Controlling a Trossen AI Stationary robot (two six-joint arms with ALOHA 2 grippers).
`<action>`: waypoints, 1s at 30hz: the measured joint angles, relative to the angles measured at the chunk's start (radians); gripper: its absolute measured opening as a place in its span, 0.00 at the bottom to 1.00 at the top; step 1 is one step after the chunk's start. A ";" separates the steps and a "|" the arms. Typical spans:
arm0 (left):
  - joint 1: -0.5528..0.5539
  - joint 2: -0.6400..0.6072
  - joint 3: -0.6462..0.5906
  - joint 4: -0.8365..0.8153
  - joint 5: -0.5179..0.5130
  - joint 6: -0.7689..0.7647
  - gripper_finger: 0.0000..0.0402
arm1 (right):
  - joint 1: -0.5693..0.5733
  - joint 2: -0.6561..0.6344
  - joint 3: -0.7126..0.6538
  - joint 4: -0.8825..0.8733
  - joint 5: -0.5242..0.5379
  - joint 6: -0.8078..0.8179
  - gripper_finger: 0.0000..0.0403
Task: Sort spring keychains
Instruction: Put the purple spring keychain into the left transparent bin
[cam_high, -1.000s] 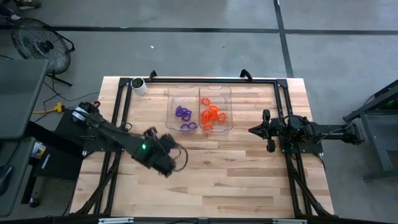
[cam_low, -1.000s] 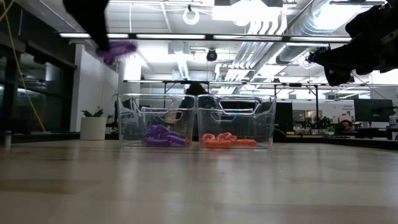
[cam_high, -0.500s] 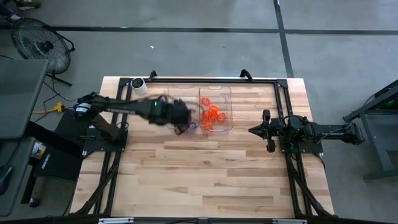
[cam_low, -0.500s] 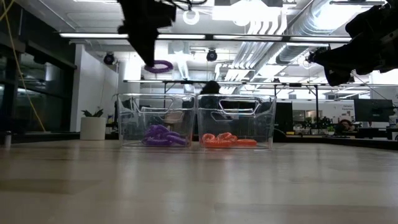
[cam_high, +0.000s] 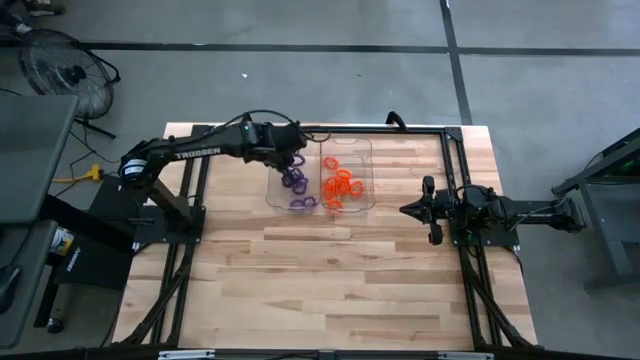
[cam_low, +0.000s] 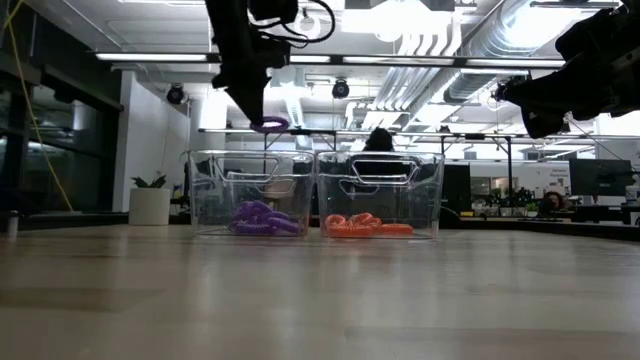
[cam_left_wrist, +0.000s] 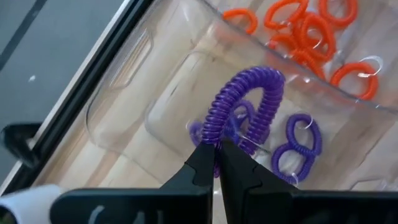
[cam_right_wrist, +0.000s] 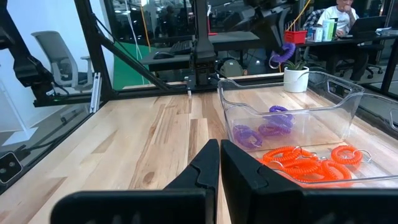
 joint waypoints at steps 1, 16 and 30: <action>0.009 0.000 0.000 0.013 0.010 0.015 0.00 | 0.000 0.000 0.000 0.000 0.000 0.000 0.03; 0.071 0.014 0.001 0.027 0.070 0.068 0.03 | 0.000 0.000 0.000 0.000 0.000 0.000 0.03; 0.069 0.020 0.001 0.024 0.094 0.067 0.13 | 0.000 0.000 0.000 0.000 0.000 0.000 0.03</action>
